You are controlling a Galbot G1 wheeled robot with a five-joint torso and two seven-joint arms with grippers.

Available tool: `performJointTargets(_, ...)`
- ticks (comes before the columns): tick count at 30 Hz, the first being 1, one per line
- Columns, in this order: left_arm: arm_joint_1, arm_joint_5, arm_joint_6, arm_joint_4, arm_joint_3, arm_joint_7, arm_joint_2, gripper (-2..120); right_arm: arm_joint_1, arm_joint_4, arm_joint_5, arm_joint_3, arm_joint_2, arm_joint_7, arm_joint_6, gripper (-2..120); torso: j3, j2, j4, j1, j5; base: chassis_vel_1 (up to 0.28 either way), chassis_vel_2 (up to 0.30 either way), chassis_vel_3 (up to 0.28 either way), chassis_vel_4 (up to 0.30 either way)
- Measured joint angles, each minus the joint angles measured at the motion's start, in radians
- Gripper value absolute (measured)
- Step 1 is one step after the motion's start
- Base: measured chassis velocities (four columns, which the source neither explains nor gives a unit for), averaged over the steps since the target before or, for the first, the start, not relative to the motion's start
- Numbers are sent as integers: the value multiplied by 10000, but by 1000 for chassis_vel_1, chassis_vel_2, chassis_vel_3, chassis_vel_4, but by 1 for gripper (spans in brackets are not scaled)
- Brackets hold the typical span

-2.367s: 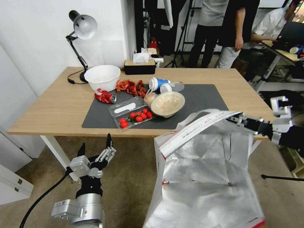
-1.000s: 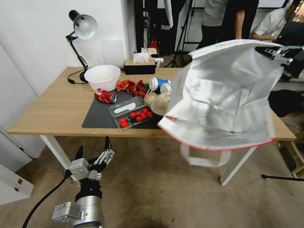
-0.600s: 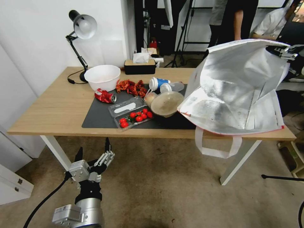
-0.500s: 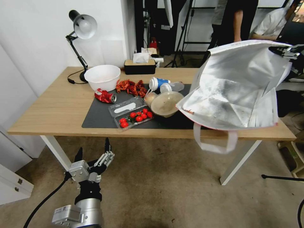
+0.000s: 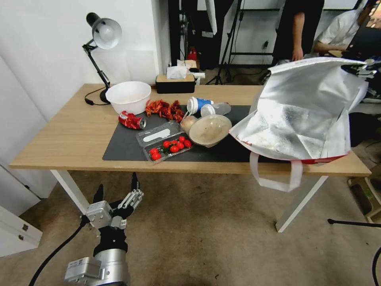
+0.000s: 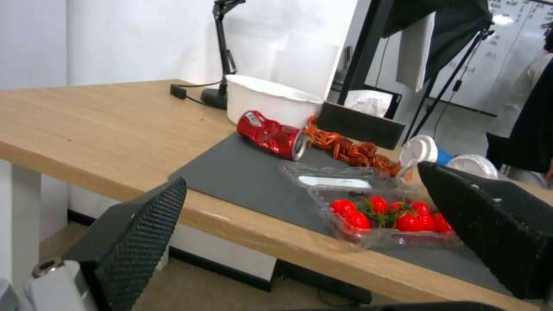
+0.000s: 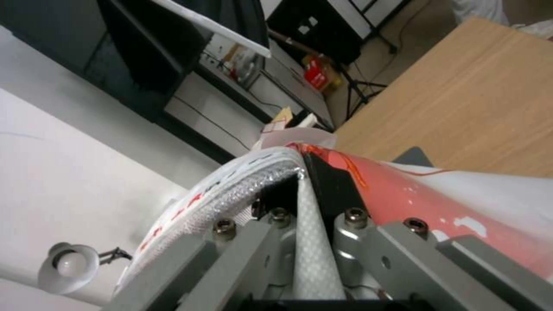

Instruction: Pick up the food delivery bag from the floor and place it on the table.

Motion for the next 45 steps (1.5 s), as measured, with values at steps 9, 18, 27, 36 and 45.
performJointTargets(9,-119,-60,65,80,64,-4,162,100,-151,-160,-154,-64,-6,-98,-433,0,0,0,0,0,0,0,0,0,0)
performJointTargets(18,-209,-123,111,85,98,-15,277,100,-237,-241,-322,-114,-129,-246,-639,0,0,0,0,0,0,0,0,0,0)
performJointTargets(27,-322,-186,168,161,193,-15,390,100,-157,-679,-640,-268,-441,-497,-758,0,0,0,1,0,-1,0,0,0,0)
performJointTargets(36,-370,-213,189,212,244,-11,419,100,25,-1090,-823,-480,-621,-548,-713,0,0,0,0,0,-1,0,0,0,0)
performJointTargets(45,-365,-196,212,221,253,-10,455,100,213,-1154,-812,-793,-429,-104,-678,0,0,0,0,0,0,0,0,0,0)
